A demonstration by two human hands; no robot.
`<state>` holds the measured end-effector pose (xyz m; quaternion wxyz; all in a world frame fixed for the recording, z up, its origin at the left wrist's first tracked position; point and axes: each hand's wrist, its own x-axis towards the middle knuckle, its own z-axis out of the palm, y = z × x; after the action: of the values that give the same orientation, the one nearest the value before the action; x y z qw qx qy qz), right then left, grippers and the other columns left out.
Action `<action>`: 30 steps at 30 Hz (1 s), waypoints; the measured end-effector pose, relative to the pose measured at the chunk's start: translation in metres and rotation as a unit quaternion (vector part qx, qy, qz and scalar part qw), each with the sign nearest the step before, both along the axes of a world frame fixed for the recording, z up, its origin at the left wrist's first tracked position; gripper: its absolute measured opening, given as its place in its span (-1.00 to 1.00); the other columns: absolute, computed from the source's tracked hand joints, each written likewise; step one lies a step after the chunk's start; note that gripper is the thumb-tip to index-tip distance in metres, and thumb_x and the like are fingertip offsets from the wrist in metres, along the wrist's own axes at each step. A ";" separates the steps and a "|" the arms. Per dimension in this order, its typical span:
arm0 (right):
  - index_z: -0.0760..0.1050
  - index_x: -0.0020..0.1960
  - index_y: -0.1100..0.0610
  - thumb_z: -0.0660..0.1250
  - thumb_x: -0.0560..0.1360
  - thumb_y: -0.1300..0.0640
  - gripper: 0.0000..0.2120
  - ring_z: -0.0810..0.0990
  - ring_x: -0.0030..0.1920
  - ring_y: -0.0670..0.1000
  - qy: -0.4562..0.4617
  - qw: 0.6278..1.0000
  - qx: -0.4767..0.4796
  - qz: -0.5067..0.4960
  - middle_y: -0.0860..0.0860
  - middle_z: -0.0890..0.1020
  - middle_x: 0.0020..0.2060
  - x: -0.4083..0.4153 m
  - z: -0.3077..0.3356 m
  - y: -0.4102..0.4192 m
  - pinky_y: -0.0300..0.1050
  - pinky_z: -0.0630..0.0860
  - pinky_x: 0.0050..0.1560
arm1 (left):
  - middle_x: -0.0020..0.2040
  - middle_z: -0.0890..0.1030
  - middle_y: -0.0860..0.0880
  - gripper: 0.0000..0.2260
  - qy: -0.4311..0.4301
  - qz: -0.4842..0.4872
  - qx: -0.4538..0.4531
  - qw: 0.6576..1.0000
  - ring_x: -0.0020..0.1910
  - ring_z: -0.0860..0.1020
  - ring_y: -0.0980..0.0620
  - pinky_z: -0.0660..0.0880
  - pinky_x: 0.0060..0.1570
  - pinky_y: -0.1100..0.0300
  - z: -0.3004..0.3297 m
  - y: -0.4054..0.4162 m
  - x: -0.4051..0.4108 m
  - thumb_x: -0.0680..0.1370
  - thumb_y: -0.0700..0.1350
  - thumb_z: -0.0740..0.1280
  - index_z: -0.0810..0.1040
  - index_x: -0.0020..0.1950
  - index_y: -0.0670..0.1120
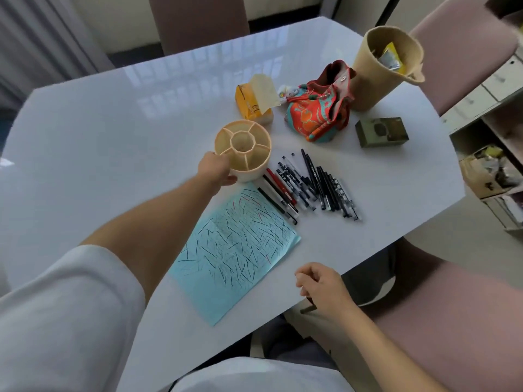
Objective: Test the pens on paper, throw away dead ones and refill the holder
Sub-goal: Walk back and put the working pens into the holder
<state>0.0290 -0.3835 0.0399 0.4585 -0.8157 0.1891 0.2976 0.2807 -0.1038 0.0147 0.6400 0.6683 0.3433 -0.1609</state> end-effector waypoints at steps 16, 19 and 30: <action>0.58 0.08 0.08 0.28 0.64 0.03 -0.83 0.63 -0.19 0.00 -0.216 0.889 -0.258 0.310 -0.01 0.66 -0.12 0.172 -0.041 0.033 -0.20 0.46 -0.37 | 0.06 0.64 -0.16 -0.77 0.051 0.147 0.020 0.988 -0.21 0.72 -0.14 0.66 -0.24 0.06 0.034 0.023 -0.188 0.53 -0.12 0.32 0.53 0.17 -0.12; 0.55 0.00 0.09 0.27 0.63 0.03 -0.84 0.64 -0.25 0.00 -0.195 0.852 -0.317 0.367 0.00 0.63 -0.20 0.182 -0.046 0.035 -0.13 0.61 -0.33 | 0.03 0.67 -0.16 -0.80 0.057 0.182 0.009 0.981 -0.19 0.72 -0.13 0.66 -0.24 0.06 0.033 0.010 -0.227 0.51 -0.09 0.33 0.56 0.11 -0.10; 0.47 -0.20 0.06 0.33 0.47 0.02 -0.86 0.53 -0.32 -0.02 -0.220 0.904 -0.246 0.272 -0.03 0.58 -0.29 0.213 -0.039 0.030 -0.19 0.32 -0.39 | 0.07 0.65 -0.15 -0.82 0.052 0.262 0.003 0.964 -0.04 0.69 -0.18 0.66 -0.24 0.05 0.020 -0.030 -0.278 0.60 -0.21 0.22 0.55 0.12 -0.05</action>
<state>0.2423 -0.3537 0.0013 0.1742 -0.9672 -0.0786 0.1675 0.0024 -0.1338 0.0343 0.6390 0.5474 0.5400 -0.0211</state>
